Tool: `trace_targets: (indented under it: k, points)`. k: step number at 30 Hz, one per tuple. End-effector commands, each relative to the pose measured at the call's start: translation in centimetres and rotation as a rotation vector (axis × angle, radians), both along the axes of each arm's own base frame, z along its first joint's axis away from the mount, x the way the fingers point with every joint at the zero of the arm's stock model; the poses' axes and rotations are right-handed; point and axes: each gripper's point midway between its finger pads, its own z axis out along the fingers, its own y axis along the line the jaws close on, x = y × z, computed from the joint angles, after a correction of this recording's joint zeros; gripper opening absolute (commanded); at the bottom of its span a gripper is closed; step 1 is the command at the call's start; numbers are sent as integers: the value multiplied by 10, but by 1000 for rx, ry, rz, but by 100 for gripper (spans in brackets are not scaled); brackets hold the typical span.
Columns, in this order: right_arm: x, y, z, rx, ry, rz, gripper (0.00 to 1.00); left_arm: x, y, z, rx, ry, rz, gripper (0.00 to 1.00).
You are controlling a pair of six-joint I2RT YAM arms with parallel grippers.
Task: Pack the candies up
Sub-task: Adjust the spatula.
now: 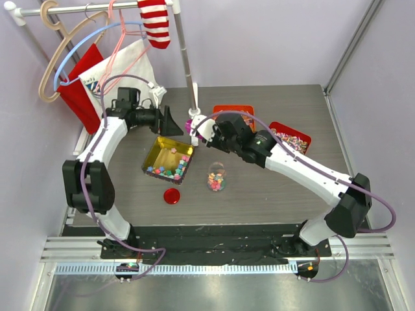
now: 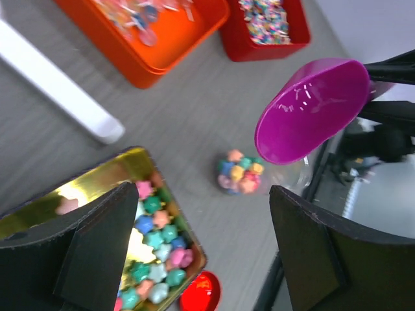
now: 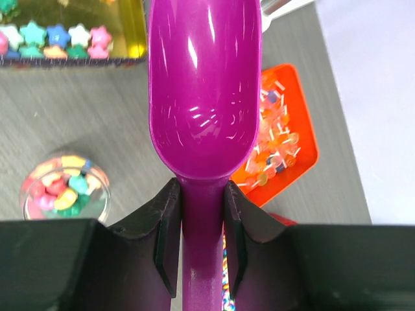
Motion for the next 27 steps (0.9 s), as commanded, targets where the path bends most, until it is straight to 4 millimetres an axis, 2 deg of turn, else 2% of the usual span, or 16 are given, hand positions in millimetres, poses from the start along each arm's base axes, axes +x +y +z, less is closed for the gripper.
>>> trace_targets:
  k: [1, 8, 14, 23, 26, 27]
  points:
    - [10, 3, 41, 109, -132, -75, 1, -22, -30, 29, -177, 118, -141, 85]
    - [9, 7, 32, 87, -154, -84, 1, -23, -39, 33, -215, 150, -179, 81]
    - [8, 11, 29, 81, -160, -72, 1, -23, -45, 41, -254, 153, -184, 72]
    - [-5, 24, 20, 59, -142, -13, 1, -23, -60, 33, -247, 177, -210, 65]
    - [-7, 27, 18, 58, -143, -8, 1, -22, -62, 31, -251, 190, -213, 57]
    - [-7, 26, 19, 57, -146, -9, 1, -22, -63, 30, -254, 198, -215, 49]
